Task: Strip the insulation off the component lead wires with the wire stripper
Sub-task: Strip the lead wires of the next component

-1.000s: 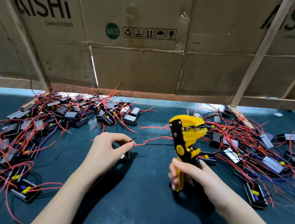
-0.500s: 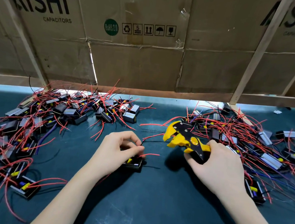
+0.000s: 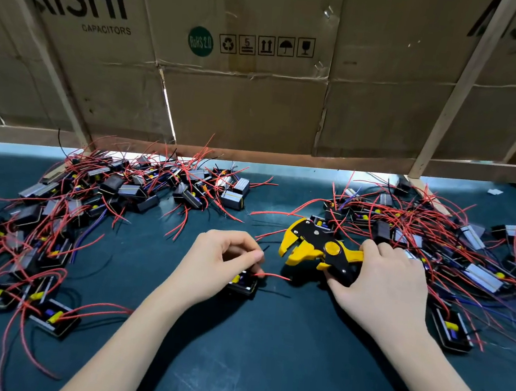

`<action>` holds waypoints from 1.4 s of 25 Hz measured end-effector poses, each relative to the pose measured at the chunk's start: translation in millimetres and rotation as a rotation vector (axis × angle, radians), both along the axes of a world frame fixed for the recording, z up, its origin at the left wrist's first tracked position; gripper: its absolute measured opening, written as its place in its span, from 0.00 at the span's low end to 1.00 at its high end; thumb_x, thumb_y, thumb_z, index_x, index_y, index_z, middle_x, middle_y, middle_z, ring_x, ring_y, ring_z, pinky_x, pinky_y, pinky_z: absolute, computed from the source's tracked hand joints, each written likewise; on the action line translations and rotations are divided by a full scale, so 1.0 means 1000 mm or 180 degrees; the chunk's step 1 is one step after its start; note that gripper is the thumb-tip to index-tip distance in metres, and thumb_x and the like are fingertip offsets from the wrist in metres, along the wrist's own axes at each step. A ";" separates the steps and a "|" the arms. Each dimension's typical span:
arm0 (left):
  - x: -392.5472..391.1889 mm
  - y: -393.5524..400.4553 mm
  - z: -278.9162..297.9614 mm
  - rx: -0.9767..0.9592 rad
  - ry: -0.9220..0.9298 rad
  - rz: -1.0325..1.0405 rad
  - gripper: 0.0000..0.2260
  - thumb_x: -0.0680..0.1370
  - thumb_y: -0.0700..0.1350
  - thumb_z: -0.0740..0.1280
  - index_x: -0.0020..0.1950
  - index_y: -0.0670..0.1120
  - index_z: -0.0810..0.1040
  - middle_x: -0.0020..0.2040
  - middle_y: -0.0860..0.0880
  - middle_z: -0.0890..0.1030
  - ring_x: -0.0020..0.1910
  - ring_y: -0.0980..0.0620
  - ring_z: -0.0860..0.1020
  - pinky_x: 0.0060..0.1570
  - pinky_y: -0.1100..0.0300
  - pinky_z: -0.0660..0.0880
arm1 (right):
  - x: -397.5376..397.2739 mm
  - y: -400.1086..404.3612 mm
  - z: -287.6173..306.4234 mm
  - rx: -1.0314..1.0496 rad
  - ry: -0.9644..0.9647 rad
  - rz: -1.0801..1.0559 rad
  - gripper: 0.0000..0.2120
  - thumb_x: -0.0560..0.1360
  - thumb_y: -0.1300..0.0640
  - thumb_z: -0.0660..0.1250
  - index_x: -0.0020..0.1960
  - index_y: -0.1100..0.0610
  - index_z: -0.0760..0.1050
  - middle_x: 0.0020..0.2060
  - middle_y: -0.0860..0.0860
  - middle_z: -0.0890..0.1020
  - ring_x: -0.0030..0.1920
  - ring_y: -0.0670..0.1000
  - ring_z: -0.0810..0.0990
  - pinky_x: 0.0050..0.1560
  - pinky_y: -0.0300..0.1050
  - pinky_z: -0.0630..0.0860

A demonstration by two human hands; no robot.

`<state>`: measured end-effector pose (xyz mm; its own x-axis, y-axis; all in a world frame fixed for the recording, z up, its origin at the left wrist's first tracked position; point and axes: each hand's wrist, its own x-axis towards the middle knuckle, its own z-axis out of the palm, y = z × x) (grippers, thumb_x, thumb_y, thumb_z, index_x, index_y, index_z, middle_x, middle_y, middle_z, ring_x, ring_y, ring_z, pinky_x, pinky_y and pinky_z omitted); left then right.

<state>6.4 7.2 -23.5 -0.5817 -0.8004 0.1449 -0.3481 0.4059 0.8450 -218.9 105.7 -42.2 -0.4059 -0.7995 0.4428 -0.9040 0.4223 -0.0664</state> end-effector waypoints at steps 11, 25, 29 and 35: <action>-0.006 0.006 -0.001 -0.0027 -0.0019 -0.0182 0.07 0.77 0.40 0.69 0.39 0.46 0.81 0.33 0.50 0.84 0.34 0.55 0.81 0.38 0.69 0.73 | 0.008 -0.004 -0.001 -0.0126 0.0113 -0.0101 0.27 0.62 0.37 0.74 0.42 0.60 0.73 0.39 0.57 0.79 0.44 0.61 0.77 0.47 0.53 0.67; -0.011 0.006 -0.002 -0.0104 -0.0122 0.0044 0.10 0.76 0.40 0.68 0.35 0.48 0.79 0.30 0.51 0.83 0.31 0.59 0.79 0.34 0.71 0.71 | 0.011 -0.006 0.007 -0.0039 0.0221 0.0105 0.24 0.61 0.38 0.76 0.36 0.57 0.72 0.32 0.55 0.79 0.37 0.59 0.79 0.43 0.50 0.66; -0.011 0.005 -0.003 -0.0137 -0.0147 -0.0030 0.10 0.76 0.40 0.69 0.36 0.49 0.79 0.31 0.51 0.84 0.31 0.59 0.79 0.35 0.70 0.72 | 0.011 -0.004 0.010 -0.0045 0.0264 0.0128 0.25 0.61 0.36 0.76 0.32 0.56 0.69 0.28 0.54 0.78 0.33 0.58 0.79 0.39 0.49 0.66; -0.001 -0.003 -0.002 0.0336 -0.0100 -0.0554 0.06 0.78 0.45 0.70 0.42 0.46 0.81 0.38 0.48 0.85 0.39 0.56 0.82 0.44 0.66 0.75 | 0.009 -0.007 0.008 -0.0028 0.0289 0.0000 0.26 0.62 0.34 0.74 0.34 0.57 0.74 0.30 0.55 0.78 0.33 0.59 0.79 0.35 0.44 0.63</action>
